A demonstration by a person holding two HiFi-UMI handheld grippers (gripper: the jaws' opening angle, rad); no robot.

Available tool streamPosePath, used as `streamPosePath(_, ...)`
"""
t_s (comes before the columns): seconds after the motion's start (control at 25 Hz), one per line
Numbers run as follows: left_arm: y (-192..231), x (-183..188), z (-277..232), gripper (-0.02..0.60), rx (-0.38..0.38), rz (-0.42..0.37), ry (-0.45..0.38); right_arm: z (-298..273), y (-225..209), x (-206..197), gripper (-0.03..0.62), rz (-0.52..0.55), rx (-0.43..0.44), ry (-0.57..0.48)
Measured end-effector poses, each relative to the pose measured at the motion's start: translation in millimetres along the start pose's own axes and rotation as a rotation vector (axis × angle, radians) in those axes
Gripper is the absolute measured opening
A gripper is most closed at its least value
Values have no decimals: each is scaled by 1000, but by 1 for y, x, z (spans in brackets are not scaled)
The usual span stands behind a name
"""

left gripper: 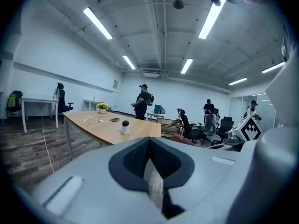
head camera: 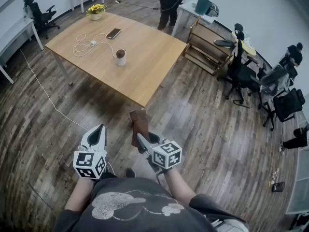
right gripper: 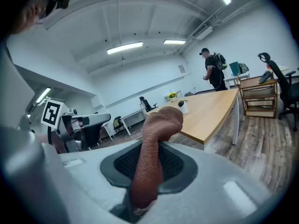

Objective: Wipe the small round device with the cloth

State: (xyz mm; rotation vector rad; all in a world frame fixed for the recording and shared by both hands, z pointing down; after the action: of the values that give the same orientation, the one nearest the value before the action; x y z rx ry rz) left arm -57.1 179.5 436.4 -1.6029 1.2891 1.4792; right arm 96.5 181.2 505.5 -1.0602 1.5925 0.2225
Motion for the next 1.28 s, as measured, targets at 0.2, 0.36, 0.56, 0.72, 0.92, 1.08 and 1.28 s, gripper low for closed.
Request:
streamPosePath(0.2, -10, -3, -1, 18, -2, -45, -1, 10, -6, -10, 75, -3, -1, 8)
streamPosePath(0.36, -19, -6, -4, 18, -12, -31, 5, 14, -10, -6, 75, -4, -9, -3)
streamPosePath(0.56, -32, -9, -13, 18, -26, -17, 8, 23, -19, 0, 75, 10, -21, -26)
streamPosePath(0.72, -36, -10, -12, 18, -25, -10, 11, 28, -26, 3, 77, 54, -45, -51)
streamPosePath(0.92, -27, -14, -9, 18, -17, -9, 33, 25, -26, 7, 77, 93, -67, -67)
streamPosePath(1.08, -20, -12, -13, 18, -8, -2, 30, 19, -30, 6, 77, 101, -79, -59)
streamPosePath(1.28, -14, -18, -31, 18, -39, 4, 54, 4, -40, 12, 78, 118, -116, -53)
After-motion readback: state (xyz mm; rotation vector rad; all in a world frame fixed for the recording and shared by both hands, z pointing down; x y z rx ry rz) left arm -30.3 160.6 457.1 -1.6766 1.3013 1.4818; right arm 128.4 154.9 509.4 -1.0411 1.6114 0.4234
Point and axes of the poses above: the fingertips, and each gripper's own axes: z backward along the fingers, y to its left, x out of its top, the point moved 1 cm from there along z, backward along the fingers, and after that the axes turned 2 degrees about -y, right-handed, at the moved point
